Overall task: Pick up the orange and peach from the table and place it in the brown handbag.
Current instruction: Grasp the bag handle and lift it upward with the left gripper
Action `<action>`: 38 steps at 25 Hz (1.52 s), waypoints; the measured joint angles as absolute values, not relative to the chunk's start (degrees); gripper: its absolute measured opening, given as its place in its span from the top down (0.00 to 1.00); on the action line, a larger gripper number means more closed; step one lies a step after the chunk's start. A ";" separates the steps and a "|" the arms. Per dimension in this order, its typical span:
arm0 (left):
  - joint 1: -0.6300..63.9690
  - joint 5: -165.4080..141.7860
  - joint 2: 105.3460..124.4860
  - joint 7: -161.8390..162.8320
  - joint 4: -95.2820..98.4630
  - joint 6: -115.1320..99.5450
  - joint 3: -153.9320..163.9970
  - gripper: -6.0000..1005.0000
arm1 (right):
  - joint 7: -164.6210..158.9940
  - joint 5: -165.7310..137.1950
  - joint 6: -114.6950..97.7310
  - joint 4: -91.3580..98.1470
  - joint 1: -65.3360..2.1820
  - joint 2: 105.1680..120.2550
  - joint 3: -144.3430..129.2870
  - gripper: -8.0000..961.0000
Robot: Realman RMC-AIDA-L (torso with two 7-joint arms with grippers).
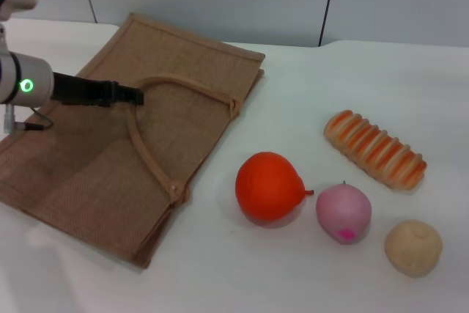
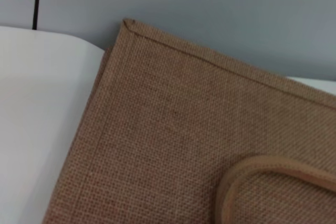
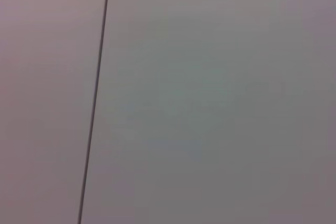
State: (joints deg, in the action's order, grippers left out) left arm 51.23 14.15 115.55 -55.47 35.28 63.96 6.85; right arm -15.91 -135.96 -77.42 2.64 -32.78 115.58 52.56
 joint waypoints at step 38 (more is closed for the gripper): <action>52.05 17.57 116.40 -56.89 27.92 50.36 16.96 0.86 | -15.91 -135.87 -77.70 2.67 -32.52 115.57 52.56 0.11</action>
